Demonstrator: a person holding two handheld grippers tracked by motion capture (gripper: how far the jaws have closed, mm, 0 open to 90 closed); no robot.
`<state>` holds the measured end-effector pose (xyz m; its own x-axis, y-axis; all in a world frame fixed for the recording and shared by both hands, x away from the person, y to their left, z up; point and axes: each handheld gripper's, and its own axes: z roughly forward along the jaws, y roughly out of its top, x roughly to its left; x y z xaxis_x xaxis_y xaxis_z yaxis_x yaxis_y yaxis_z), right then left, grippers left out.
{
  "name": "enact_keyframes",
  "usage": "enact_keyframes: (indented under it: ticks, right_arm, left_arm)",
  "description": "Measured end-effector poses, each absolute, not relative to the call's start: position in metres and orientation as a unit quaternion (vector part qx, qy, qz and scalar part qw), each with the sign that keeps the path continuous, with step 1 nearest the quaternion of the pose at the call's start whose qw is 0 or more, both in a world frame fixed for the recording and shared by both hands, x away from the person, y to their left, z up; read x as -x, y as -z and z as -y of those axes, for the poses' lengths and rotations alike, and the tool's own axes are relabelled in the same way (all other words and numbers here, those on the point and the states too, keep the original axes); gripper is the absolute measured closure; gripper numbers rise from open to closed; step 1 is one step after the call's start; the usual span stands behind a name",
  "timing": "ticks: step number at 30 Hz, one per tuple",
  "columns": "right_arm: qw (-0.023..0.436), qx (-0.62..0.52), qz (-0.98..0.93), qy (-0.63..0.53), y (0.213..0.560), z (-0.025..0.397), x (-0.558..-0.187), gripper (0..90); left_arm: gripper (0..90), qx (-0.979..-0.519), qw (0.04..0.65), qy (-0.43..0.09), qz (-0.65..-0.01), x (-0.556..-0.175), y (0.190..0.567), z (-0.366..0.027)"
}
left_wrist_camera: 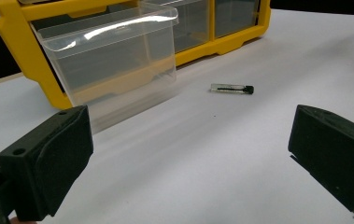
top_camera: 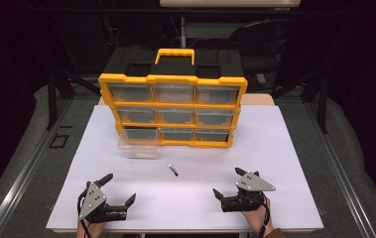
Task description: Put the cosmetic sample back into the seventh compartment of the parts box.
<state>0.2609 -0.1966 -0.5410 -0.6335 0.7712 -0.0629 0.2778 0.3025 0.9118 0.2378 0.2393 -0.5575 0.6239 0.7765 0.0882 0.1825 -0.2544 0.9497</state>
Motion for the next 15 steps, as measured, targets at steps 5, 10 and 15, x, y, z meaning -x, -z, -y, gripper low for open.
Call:
enact_keyframes:
  ticks: [5, 10, 15]
  right_arm:
    - [0.246, -0.348, -0.771, -0.473, 0.541, 0.191, -0.266, 0.0]
    - [0.239, -0.355, -0.775, -0.465, 0.542, 0.185, -0.270, 0.0]
    - [0.233, -0.351, -0.781, -0.461, 0.542, 0.178, -0.273, 0.0]
  left_arm:
    - [0.0, -0.738, 0.516, -0.288, -0.326, -0.238, 0.558, -0.240]
    - [0.0, -0.738, 0.516, -0.288, -0.326, -0.238, 0.558, -0.241]
    - [0.0, -0.738, 0.515, -0.288, -0.327, -0.238, 0.558, -0.240]
